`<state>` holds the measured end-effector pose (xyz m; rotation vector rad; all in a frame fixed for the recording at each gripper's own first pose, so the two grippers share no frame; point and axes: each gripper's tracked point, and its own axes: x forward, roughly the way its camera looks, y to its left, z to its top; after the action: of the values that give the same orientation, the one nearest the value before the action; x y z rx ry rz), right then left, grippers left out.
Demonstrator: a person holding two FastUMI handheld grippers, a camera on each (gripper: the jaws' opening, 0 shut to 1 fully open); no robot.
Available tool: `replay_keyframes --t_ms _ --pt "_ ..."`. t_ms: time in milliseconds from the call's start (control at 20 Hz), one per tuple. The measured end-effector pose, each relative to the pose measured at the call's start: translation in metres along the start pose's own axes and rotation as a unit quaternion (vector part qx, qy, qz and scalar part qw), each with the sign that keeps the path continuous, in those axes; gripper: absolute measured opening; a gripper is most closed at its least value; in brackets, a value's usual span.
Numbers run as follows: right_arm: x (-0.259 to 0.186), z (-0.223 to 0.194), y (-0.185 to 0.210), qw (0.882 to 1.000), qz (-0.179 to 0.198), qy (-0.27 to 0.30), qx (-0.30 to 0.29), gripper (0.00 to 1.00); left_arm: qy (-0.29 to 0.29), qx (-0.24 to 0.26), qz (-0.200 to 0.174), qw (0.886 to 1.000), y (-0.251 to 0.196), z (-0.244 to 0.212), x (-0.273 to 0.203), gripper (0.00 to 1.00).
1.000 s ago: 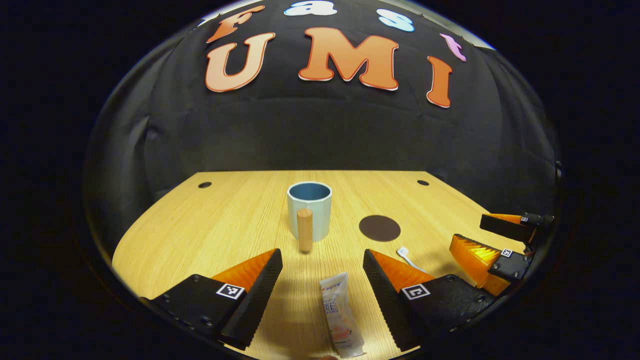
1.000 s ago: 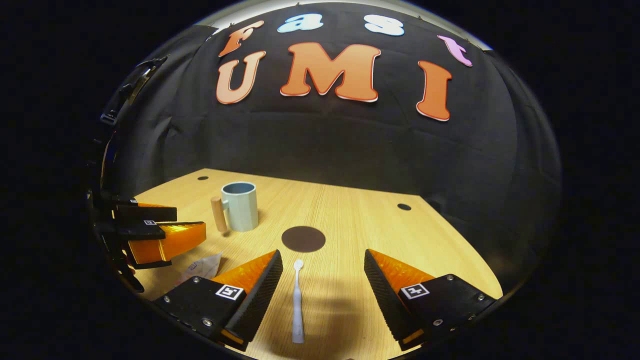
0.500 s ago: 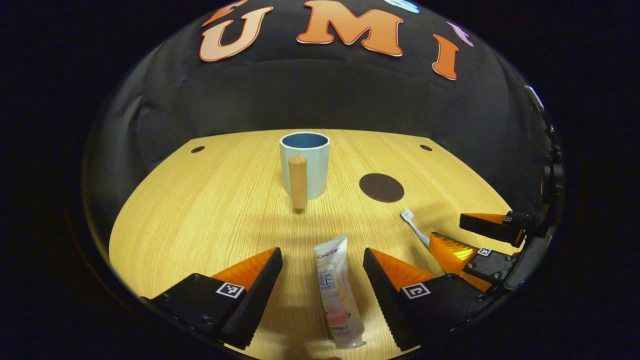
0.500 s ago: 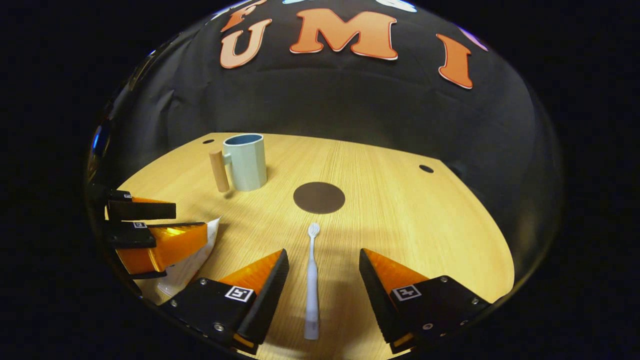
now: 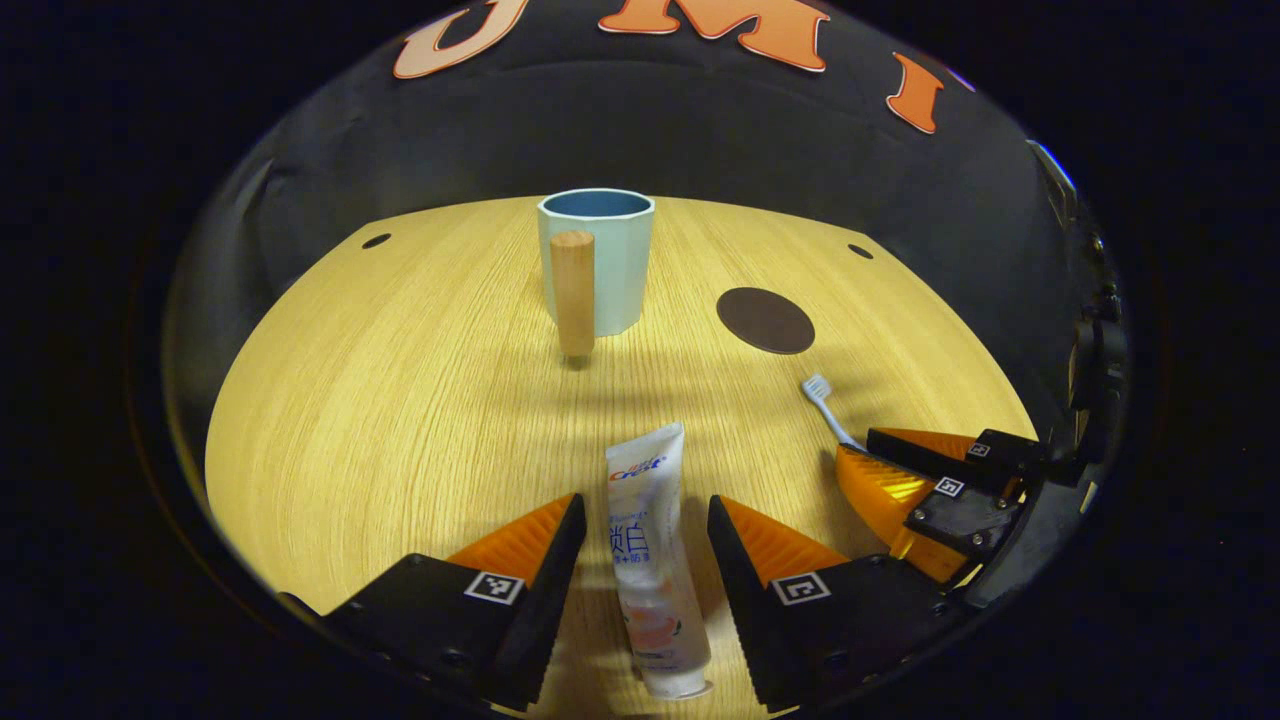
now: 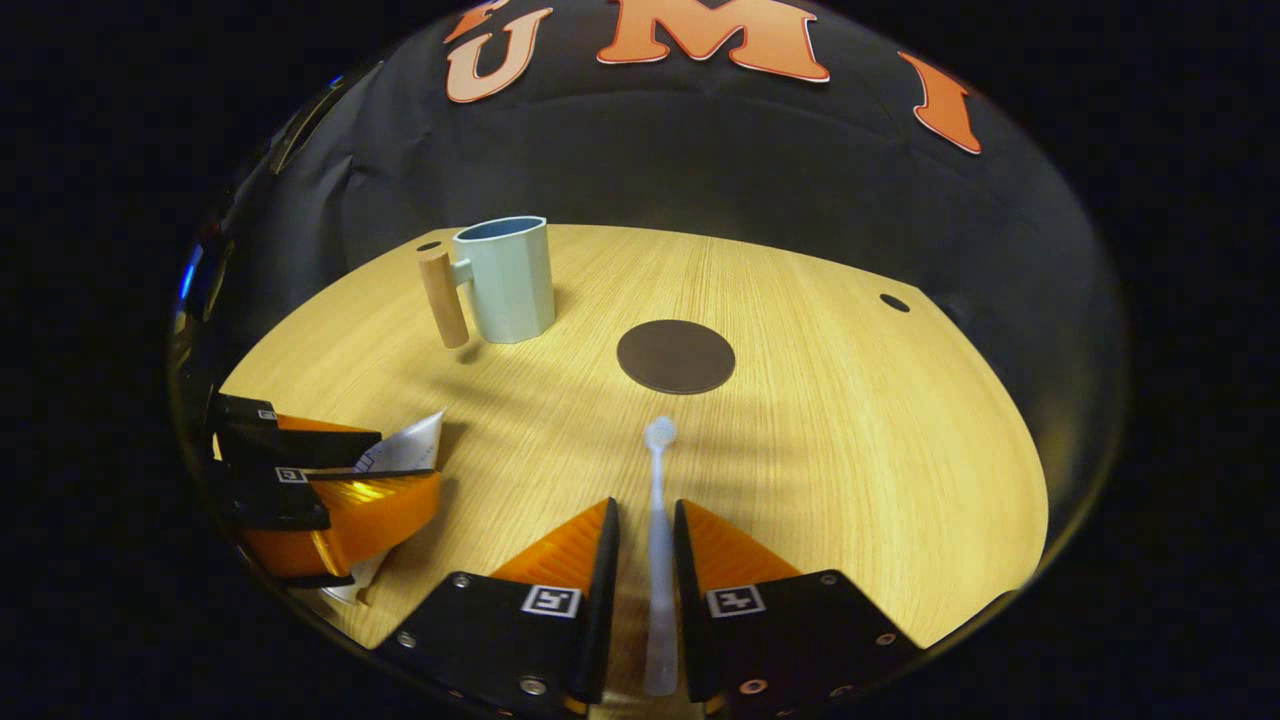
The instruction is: Put the toothbrush and toothpaste on the desktop into the cup, then pick up the cup and place it on the coaster on the desktop.
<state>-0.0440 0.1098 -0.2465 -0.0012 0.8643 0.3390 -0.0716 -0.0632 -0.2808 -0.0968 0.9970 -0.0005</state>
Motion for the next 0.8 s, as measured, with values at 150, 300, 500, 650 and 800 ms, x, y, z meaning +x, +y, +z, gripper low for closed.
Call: replay_keyframes --t_ms 150,300,500,650,800 --pt "0.002 0.005 -0.002 1.000 0.003 0.003 0.023 0.12 0.011 -0.020 0.011 1.000 0.008 0.001 0.000 0.42" --pt "0.002 0.005 -0.003 0.999 0.008 0.001 0.047 0.06 0.008 -0.024 0.004 1.000 0.005 0.001 -0.003 0.38" --pt "0.002 0.008 0.002 0.996 0.024 -0.009 0.083 0.04 -0.006 -0.033 -0.014 0.999 0.000 0.006 -0.003 0.35" --pt "0.002 0.012 0.006 0.996 0.032 -0.019 0.087 0.03 -0.014 -0.029 -0.039 0.999 -0.009 0.007 -0.010 0.17" --pt "-0.006 0.023 0.008 0.994 0.038 -0.039 0.097 0.02 -0.028 -0.030 -0.052 0.998 -0.008 0.007 -0.004 0.13"
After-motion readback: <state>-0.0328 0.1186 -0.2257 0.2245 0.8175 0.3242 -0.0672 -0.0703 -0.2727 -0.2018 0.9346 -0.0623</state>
